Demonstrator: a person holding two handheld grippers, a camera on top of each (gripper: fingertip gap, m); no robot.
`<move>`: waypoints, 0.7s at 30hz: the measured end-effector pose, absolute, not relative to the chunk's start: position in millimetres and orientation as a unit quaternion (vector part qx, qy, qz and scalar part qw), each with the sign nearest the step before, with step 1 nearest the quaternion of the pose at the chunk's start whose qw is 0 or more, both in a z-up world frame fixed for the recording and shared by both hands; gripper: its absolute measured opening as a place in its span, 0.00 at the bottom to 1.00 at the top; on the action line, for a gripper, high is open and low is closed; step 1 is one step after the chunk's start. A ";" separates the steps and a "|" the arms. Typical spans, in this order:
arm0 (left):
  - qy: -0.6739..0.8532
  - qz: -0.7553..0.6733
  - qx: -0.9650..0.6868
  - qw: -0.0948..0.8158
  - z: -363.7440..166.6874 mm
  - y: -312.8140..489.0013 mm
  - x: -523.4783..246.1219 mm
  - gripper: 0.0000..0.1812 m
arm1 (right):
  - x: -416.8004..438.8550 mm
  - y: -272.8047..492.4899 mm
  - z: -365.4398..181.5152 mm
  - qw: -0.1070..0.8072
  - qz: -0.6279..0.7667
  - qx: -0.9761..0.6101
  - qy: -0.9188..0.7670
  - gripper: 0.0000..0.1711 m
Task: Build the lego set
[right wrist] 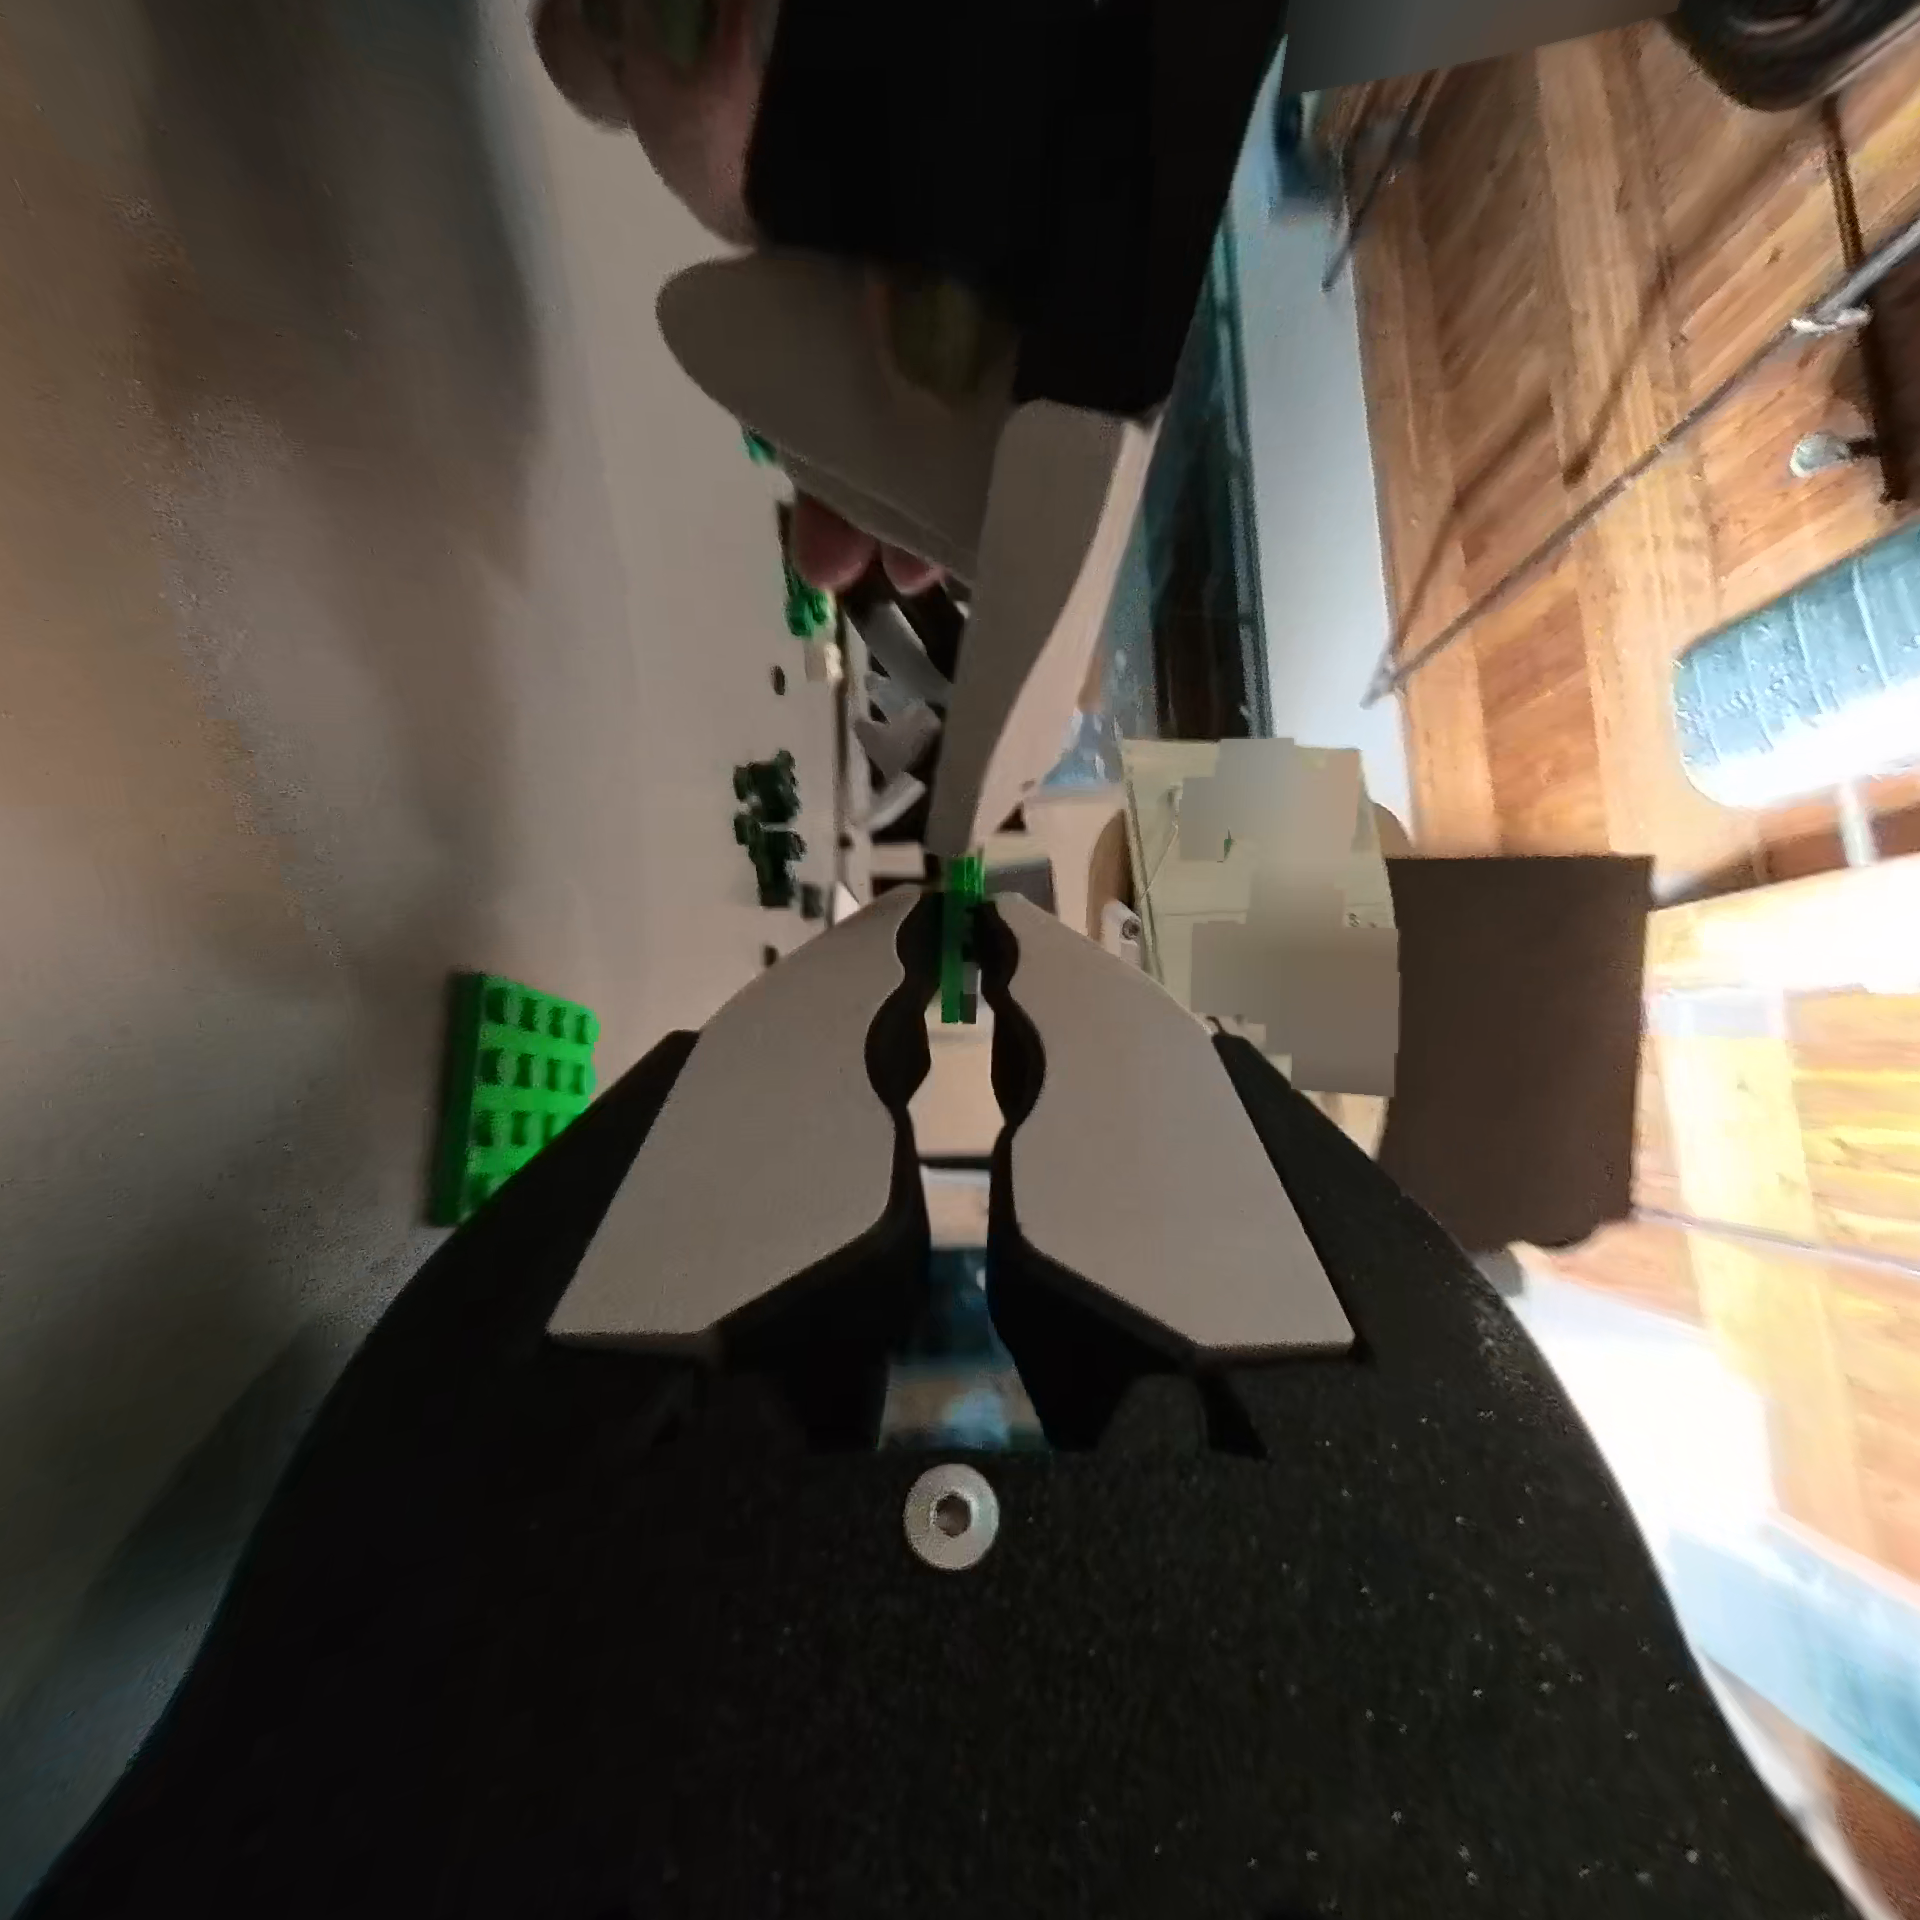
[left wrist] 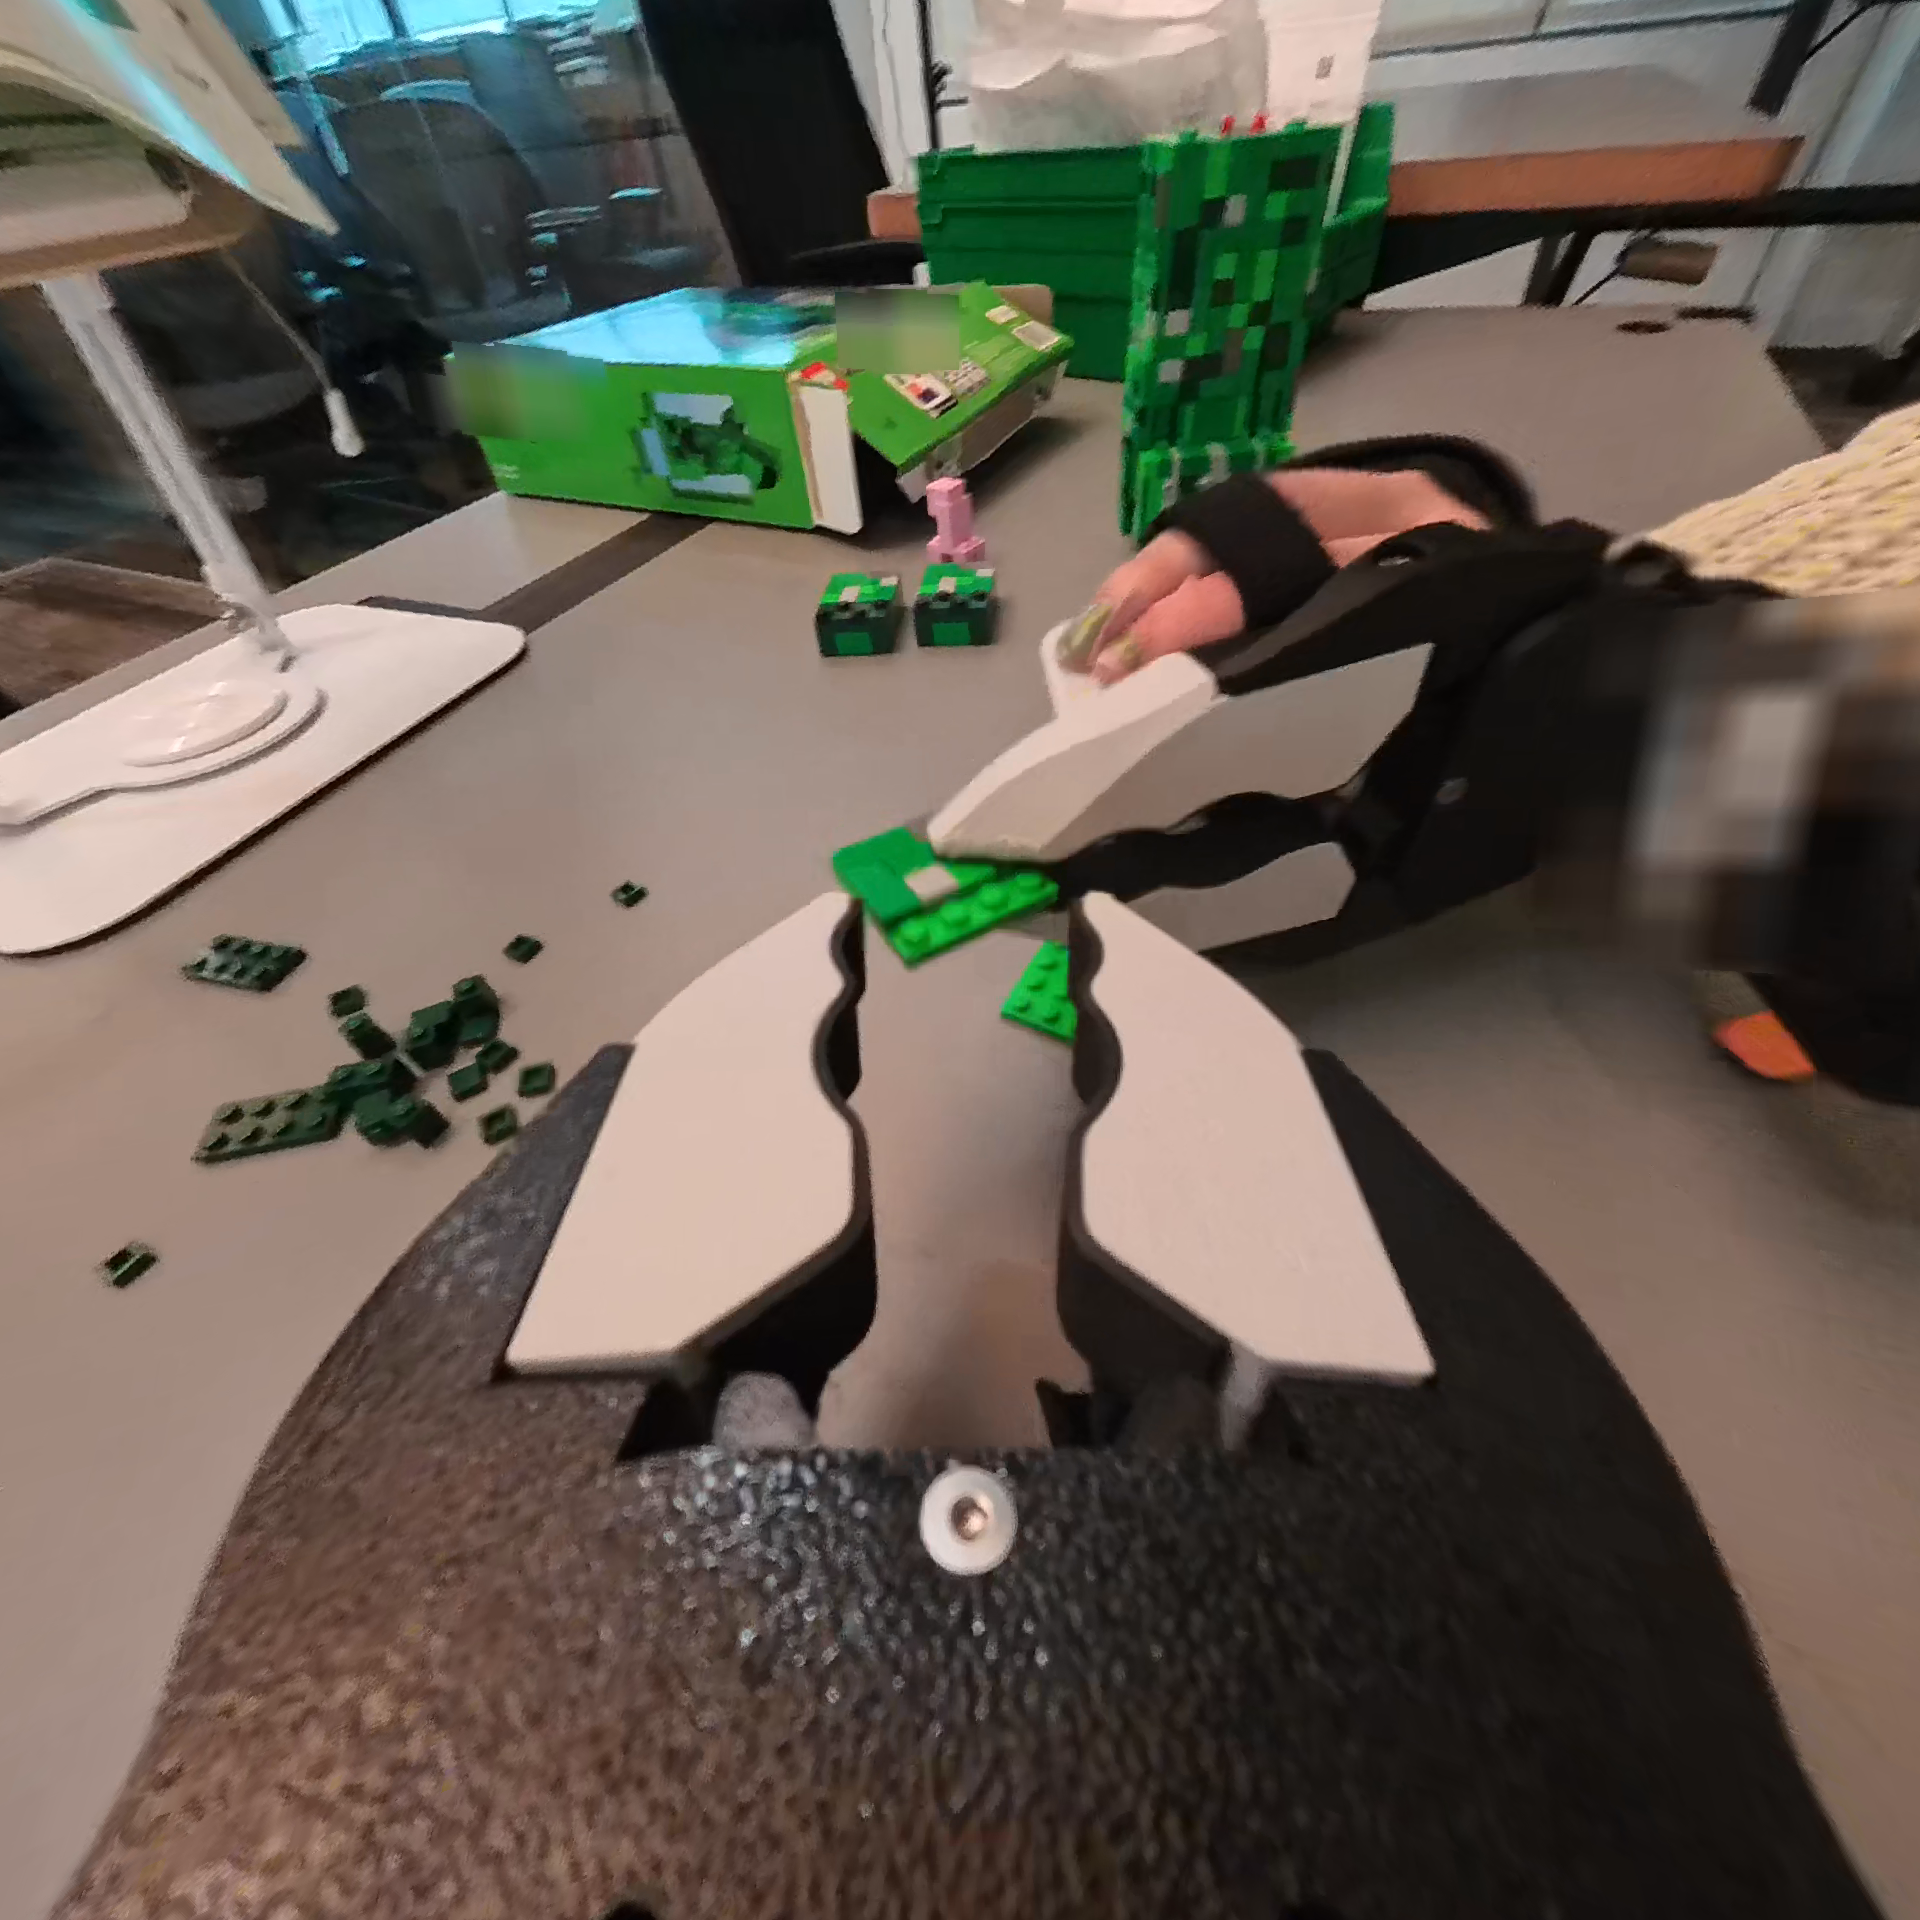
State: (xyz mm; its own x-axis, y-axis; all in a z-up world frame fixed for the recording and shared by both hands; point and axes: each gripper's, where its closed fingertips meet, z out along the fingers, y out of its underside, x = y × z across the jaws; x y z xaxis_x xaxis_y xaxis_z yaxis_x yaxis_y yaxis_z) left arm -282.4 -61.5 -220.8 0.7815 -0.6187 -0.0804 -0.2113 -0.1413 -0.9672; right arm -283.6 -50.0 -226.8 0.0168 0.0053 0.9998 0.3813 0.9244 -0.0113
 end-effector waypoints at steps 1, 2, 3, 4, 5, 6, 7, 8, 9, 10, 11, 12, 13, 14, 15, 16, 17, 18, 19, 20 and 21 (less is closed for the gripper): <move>0.286 -0.187 -0.731 0.591 -219.4 -63.1 -281.0 0.25 | -282.4 -54.8 -232.5 0.692 -0.105 -0.131 -0.702 0.04; 0.292 -0.207 -0.726 0.586 -218.5 -65.6 -278.8 0.29 | -280.9 -60.2 -239.3 0.681 -0.070 -0.121 -0.718 0.04; 0.302 -0.236 -0.721 0.578 -217.8 -69.6 -275.6 0.30 | -278.1 -66.0 -243.4 0.673 -0.036 -0.113 -0.730 0.04; 0.310 -0.269 -0.715 0.566 -217.0 -74.7 -272.7 0.30 | -274.9 -71.2 -242.7 0.669 -0.004 -0.115 -0.734 0.04; 0.310 -0.298 -0.712 0.555 -216.1 -78.0 -272.3 0.31 | -272.6 -76.0 -238.8 0.669 0.027 -0.122 -0.733 0.03; 0.309 -0.327 -0.709 0.544 -215.0 -81.4 -272.1 0.31 | -271.0 -80.9 -234.5 0.670 0.051 -0.123 -0.730 0.03; 0.306 -0.355 -0.704 0.533 -213.4 -84.5 -272.1 0.31 | -269.9 -85.8 -232.1 0.670 0.062 -0.116 -0.730 0.03; 0.299 -0.376 -0.701 0.527 -211.6 -85.8 -273.1 0.30 | -269.6 -90.3 -232.1 0.669 0.063 -0.106 -0.733 0.03; 0.294 -0.395 -0.696 0.522 -209.7 -87.2 -273.8 0.28 | -269.8 -94.3 -234.2 0.667 0.061 -0.097 -0.736 0.03; 0.294 -0.411 -0.691 0.517 -208.4 -89.6 -273.8 0.27 | -270.2 -98.2 -236.8 0.664 0.061 -0.090 -0.740 0.03; 0.294 -0.421 -0.690 0.511 -208.3 -91.4 -273.5 0.26 | -270.7 -101.1 -238.2 0.663 0.060 -0.085 -0.741 0.03; 0.296 -0.427 -0.691 0.502 -209.5 -93.2 -272.6 0.26 | -271.1 -102.9 -237.9 0.664 0.059 -0.081 -0.741 0.03; 0.301 -0.431 -0.694 0.492 -211.5 -95.2 -271.1 0.26 | -271.2 -103.3 -236.1 0.667 0.059 -0.080 -0.738 0.03; 0.307 -0.432 -0.696 0.484 -213.3 -96.9 -269.4 0.27 | -271.5 -103.2 -233.6 0.671 0.060 -0.082 -0.734 0.03; 0.313 -0.431 -0.698 0.479 -214.9 -98.1 -267.9 0.27 | -271.0 -102.4 -231.5 0.675 0.061 -0.084 -0.731 0.03; 0.318 -0.428 -0.699 0.477 -216.0 -98.9 -266.7 0.27 | -270.2 -102.1 -229.9 0.677 0.063 -0.085 -0.728 0.03; 0.322 -0.425 -0.700 0.476 -216.7 -99.5 -265.8 0.27 | -269.8 -102.6 -229.0 0.678 0.066 -0.084 -0.727 0.03; 0.325 -0.424 -0.699 0.476 -216.8 -100.4 -265.2 0.26 | -269.2 -104.1 -228.4 0.679 0.070 -0.082 -0.727 0.03; 0.327 -0.424 -0.698 0.475 -216.8 -101.0 -264.8 0.24 | -268.8 -106.0 -228.0 0.678 0.075 -0.081 -0.727 0.03; 0.331 -0.425 -0.697 0.474 -217.0 -102.0 -264.2 0.23 | -268.4 -107.7 -227.3 0.679 0.078 -0.079 -0.726 0.03; 0.330 -0.423 -0.698 0.475 -217.0 -101.7 -264.4 0.21 | -268.0 -109.1 -226.8 0.679 0.080 -0.078 -0.725 0.03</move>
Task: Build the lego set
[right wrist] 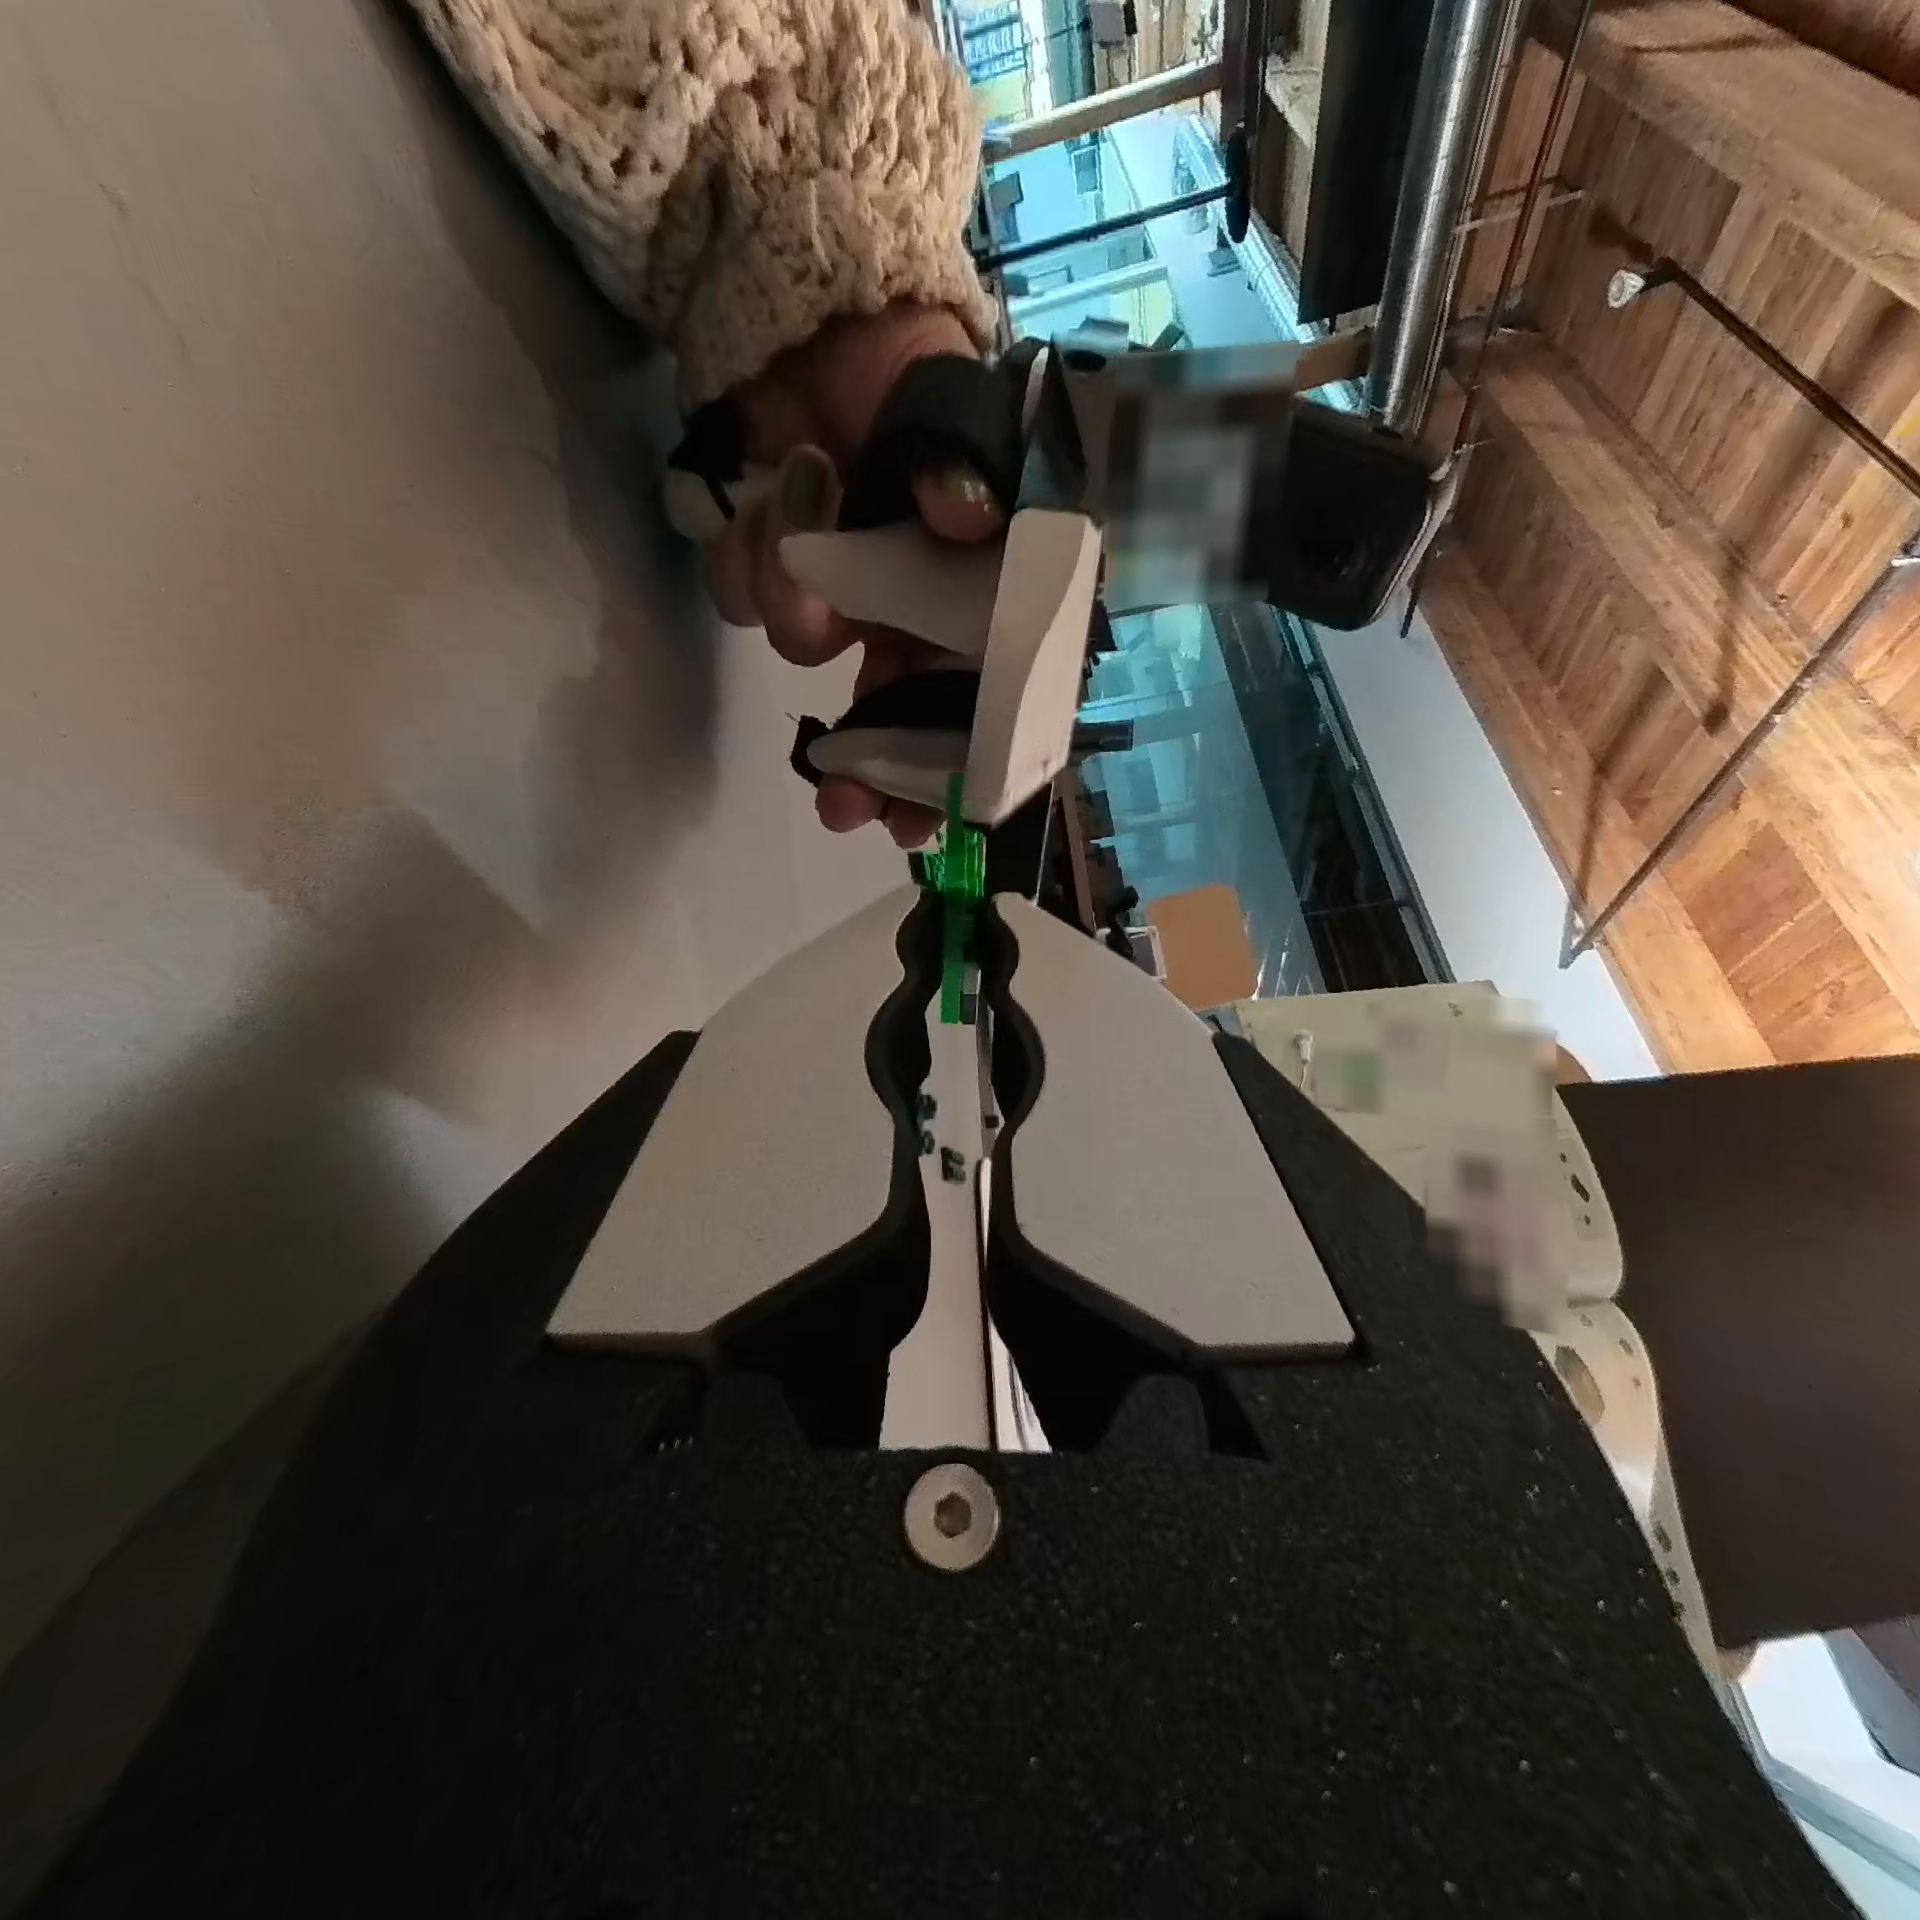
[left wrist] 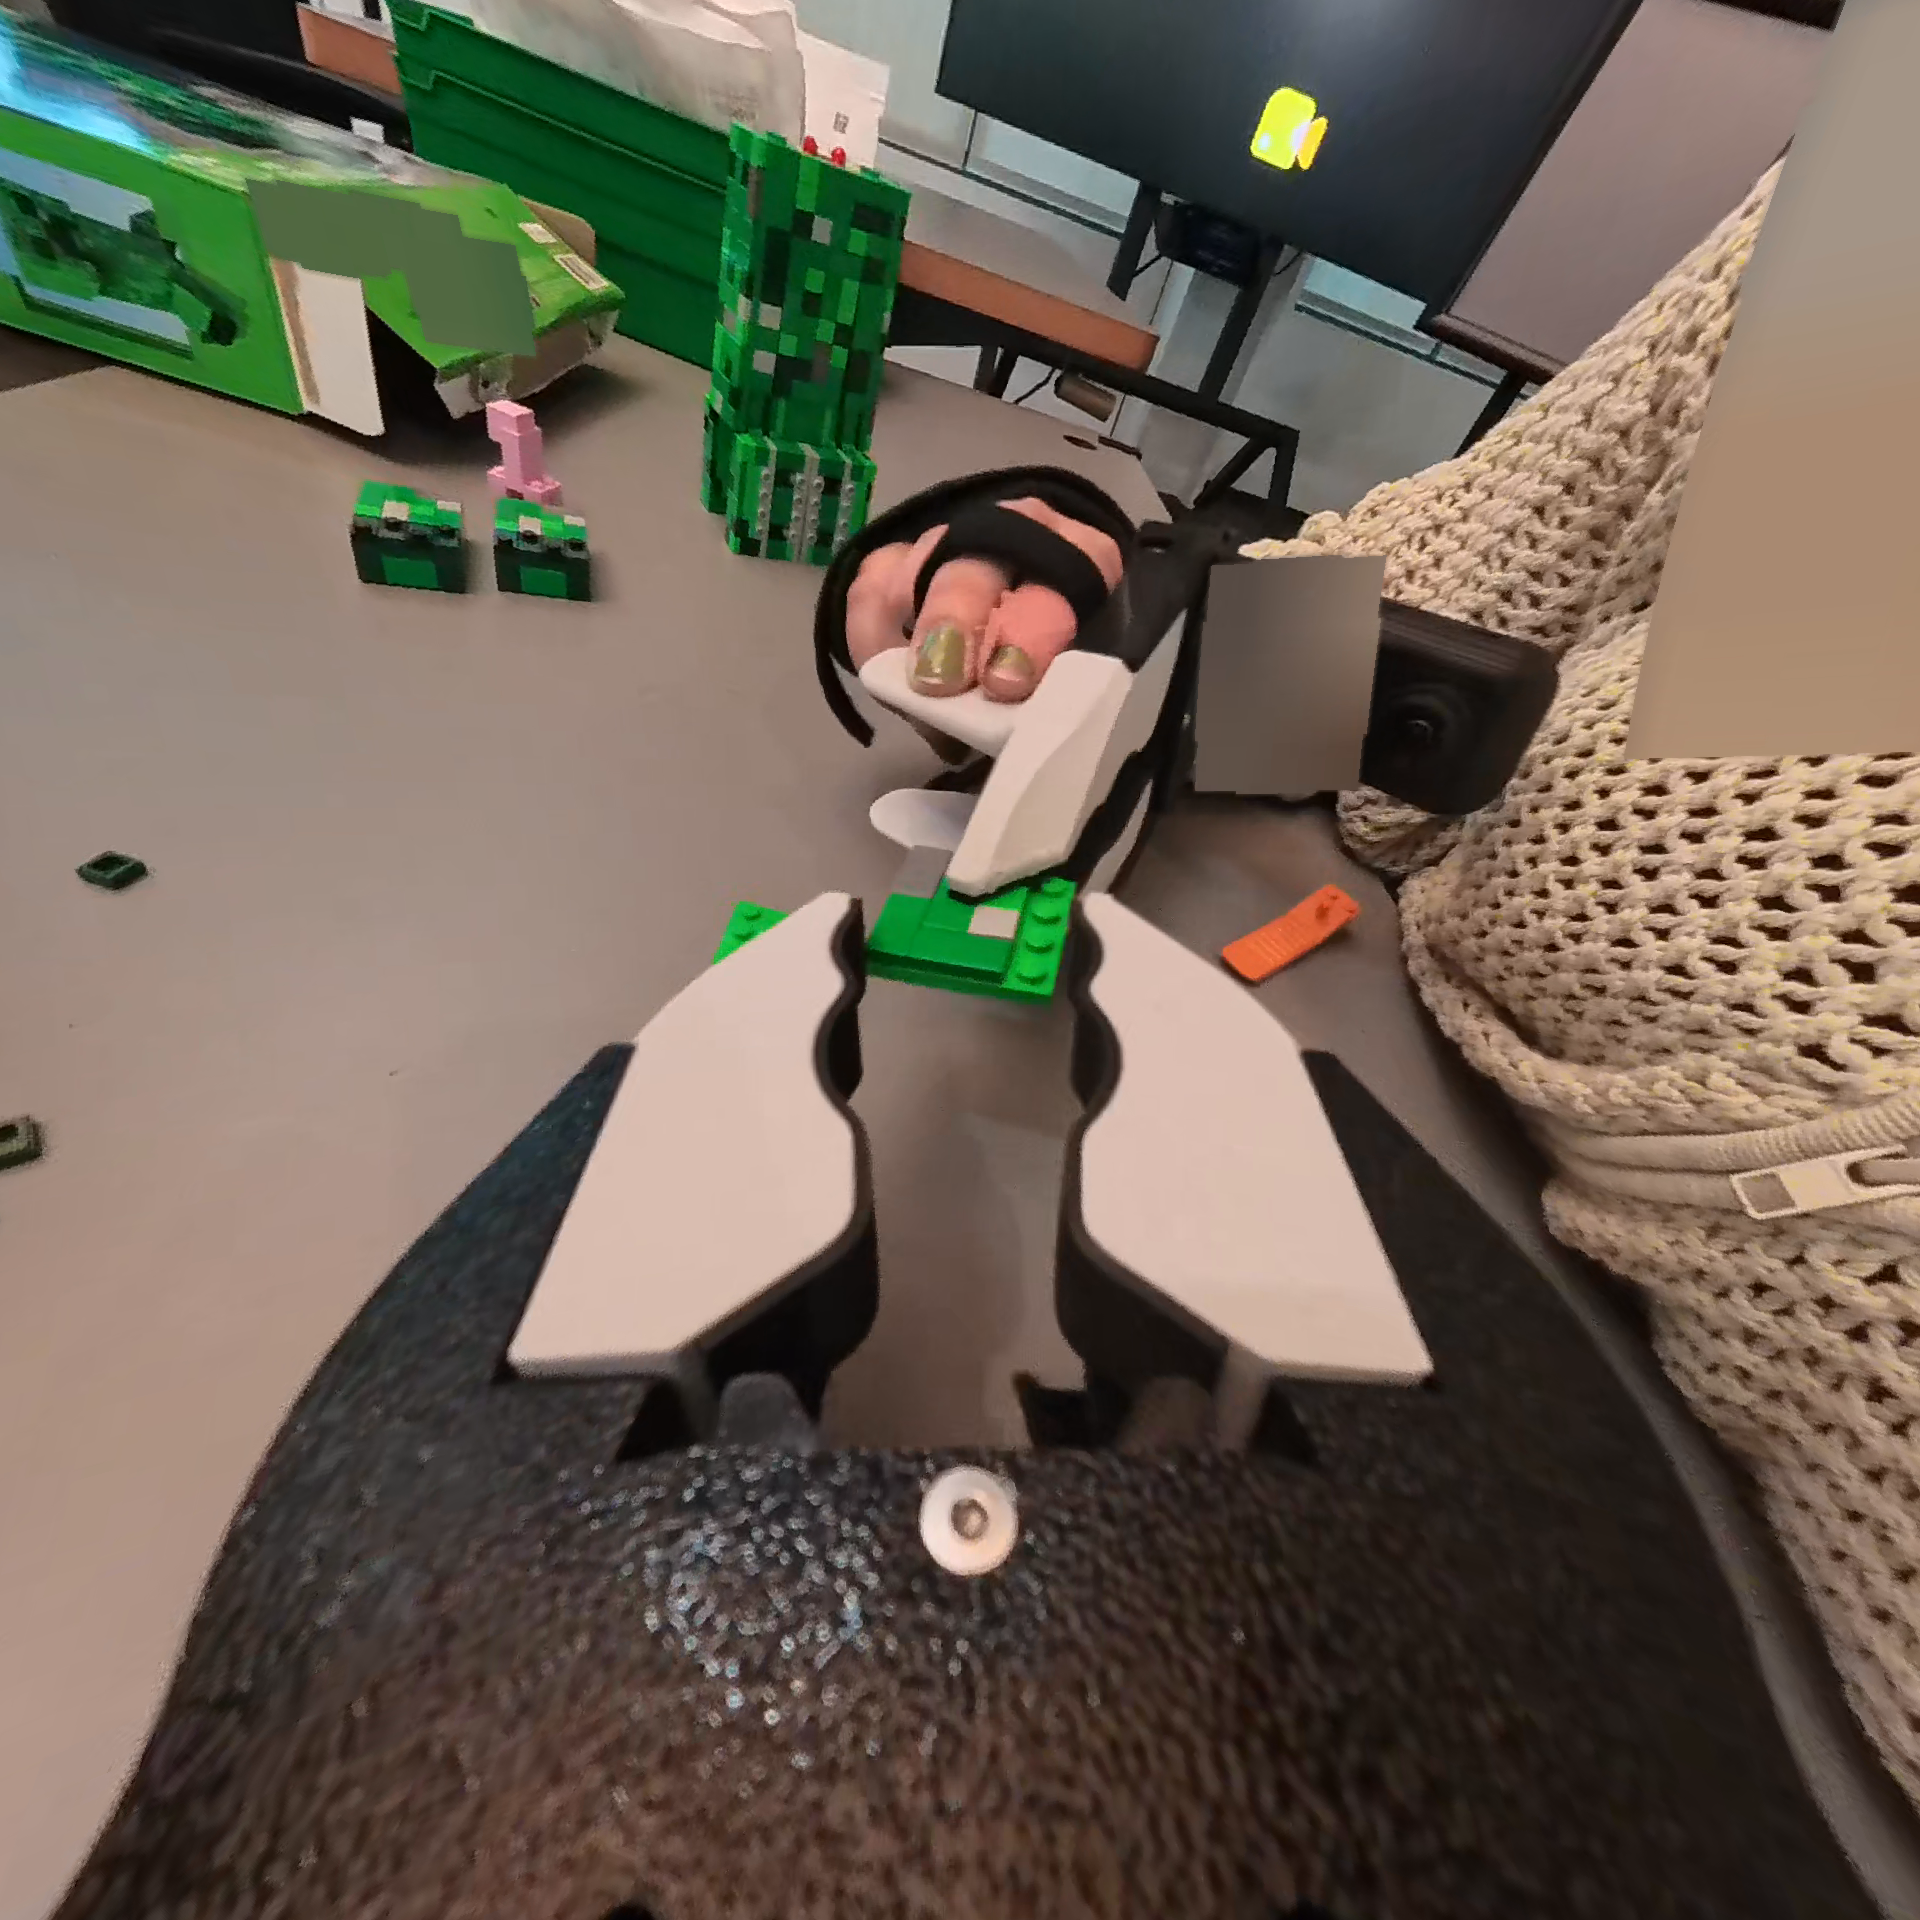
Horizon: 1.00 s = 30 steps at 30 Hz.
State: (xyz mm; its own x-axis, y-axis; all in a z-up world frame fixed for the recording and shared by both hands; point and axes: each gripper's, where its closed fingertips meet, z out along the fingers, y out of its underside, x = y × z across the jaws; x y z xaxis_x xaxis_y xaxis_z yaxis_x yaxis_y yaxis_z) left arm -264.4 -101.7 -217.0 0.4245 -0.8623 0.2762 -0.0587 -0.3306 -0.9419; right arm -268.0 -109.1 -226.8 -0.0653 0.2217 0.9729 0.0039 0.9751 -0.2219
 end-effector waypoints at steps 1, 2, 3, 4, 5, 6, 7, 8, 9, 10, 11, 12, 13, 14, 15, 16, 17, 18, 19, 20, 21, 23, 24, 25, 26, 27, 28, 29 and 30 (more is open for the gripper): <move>0.330 -0.423 -0.696 0.477 -216.3 -102.0 -264.6 0.20 | -267.2 -109.8 -226.1 0.681 0.083 -0.077 -0.724 0.03; 0.330 -0.426 -0.696 0.475 -216.4 -102.8 -264.6 0.20 | -266.6 -110.3 -225.7 0.680 0.085 -0.077 -0.724 0.03; 0.330 -0.430 -0.697 0.469 -217.3 -103.7 -264.6 0.20 | -265.8 -110.9 -226.3 0.678 0.088 -0.076 -0.725 0.03; 0.329 -0.434 -0.699 0.462 -218.2 -104.4 -264.5 0.20 | -265.0 -111.3 -227.1 0.677 0.089 -0.075 -0.727 0.03; 0.328 -0.440 -0.700 0.456 -218.7 -105.3 -264.6 0.20 | -264.4 -112.1 -227.4 0.677 0.089 -0.073 -0.727 0.03; 0.327 -0.445 -0.699 0.453 -218.4 -105.9 -264.7 0.20 | -263.8 -112.8 -227.1 0.677 0.091 -0.073 -0.727 0.03; 0.327 -0.449 -0.698 0.453 -217.9 -106.1 -264.9 0.20 | -263.4 -113.1 -226.3 0.677 0.094 -0.075 -0.726 0.03; 0.327 -0.451 -0.696 0.453 -217.2 -106.5 -264.9 0.20 | -263.3 -113.3 -225.7 0.678 0.096 -0.077 -0.725 0.03; 0.327 -0.452 -0.695 0.453 -217.0 -106.9 -264.9 0.20 | -262.8 -113.6 -225.0 0.679 0.098 -0.077 -0.723 0.03; 0.329 -0.453 -0.694 0.452 -216.9 -107.6 -264.5 0.20 | -262.5 -113.6 -224.6 0.680 0.099 -0.078 -0.722 0.04; 0.332 -0.454 -0.693 0.451 -217.0 -108.3 -264.0 0.20 | -262.6 -113.0 -224.3 0.680 0.101 -0.081 -0.721 0.06; 0.334 -0.454 -0.693 0.450 -217.1 -108.7 -263.7 0.20 | -262.8 -111.9 -223.8 0.681 0.104 -0.086 -0.720 0.08; 0.335 -0.454 -0.692 0.450 -216.9 -109.1 -263.4 0.20 | -262.8 -110.6 -223.4 0.681 0.107 -0.091 -0.719 0.11; 0.336 -0.456 -0.690 0.450 -216.5 -109.6 -263.3 0.19 | -262.9 -108.9 -223.4 0.680 0.109 -0.095 -0.719 0.12; 0.336 -0.458 -0.689 0.450 -216.1 -110.2 -263.3 0.19 | -263.0 -106.7 -223.7 0.680 0.108 -0.099 -0.719 0.12; 0.337 -0.459 -0.687 0.450 -215.7 -110.7 -263.2 0.19 | -263.1 -104.4 -224.5 0.679 0.103 -0.101 -0.720 0.11; 0.337 -0.461 -0.687 0.450 -215.5 -111.1 -263.1 0.19 | -263.3 -102.3 -225.4 0.679 0.097 -0.102 -0.721 0.10; 0.337 -0.462 -0.687 0.449 -215.4 -111.1 -263.1 0.19 | -263.4 -101.3 -225.8 0.680 0.090 -0.100 -0.721 0.06; 0.335 -0.464 -0.687 0.448 -215.3 -111.1 -263.1 0.19 | -263.4 -101.6 -227.0 0.678 0.085 -0.096 -0.724 0.04; 0.331 -0.463 -0.688 0.450 -215.2 -110.0 -263.8 0.14 | -263.8 -101.9 -228.0 0.677 0.079 -0.092 -0.726 0.04; 0.324 -0.463 -0.691 0.452 -215.0 -108.1 -264.8 0.14 | -264.6 -100.5 -227.8 0.679 0.070 -0.093 -0.724 0.03; 0.301 -0.448 -0.698 0.470 -213.9 -99.3 -268.2 0.22 | -267.5 -91.4 -226.5 0.688 0.036 -0.104 -0.718 0.04; 0.290 -0.433 -0.703 0.484 -213.6 -93.8 -270.0 0.33 | -269.0 -83.9 -224.4 0.694 0.012 -0.116 -0.710 0.04; 0.284 -0.413 -0.710 0.494 -214.6 -89.1 -271.5 0.40 | -270.3 -75.5 -223.8 0.696 -0.012 -0.130 -0.706 0.04; 0.278 -0.386 -0.721 0.505 -216.9 -83.5 -273.4 0.45 | -271.2 -66.3 -223.4 0.696 -0.037 -0.147 -0.702 0.04; 0.274 -0.354 -0.729 0.517 -218.9 -77.9 -275.0 0.47 | -272.3 -56.6 -224.6 0.692 -0.065 -0.165 -0.700 0.04; 0.270 -0.316 -0.736 0.534 -219.9 -71.9 -276.9 0.47 | -273.2 -47.5 -225.9 0.686 -0.094 -0.182 -0.698 0.04; 0.264 -0.277 -0.740 0.553 -219.8 -66.3 -279.5 0.45 | -274.0 -41.9 -226.5 0.684 -0.118 -0.188 -0.695 0.04; 0.257 -0.241 -0.740 0.573 -218.2 -62.1 -281.8 0.42 | -275.0 -39.2 -227.1 0.681 -0.135 -0.190 -0.694 0.04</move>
State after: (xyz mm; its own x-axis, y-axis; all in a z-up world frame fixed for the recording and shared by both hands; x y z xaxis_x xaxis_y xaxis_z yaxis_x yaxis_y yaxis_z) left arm -281.8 -62.1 -218.2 0.7518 -0.6564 0.0625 -0.1030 -0.2105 -0.9721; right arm -275.0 -39.2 -227.1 -0.0001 0.0795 0.9968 0.4471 0.8917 -0.0710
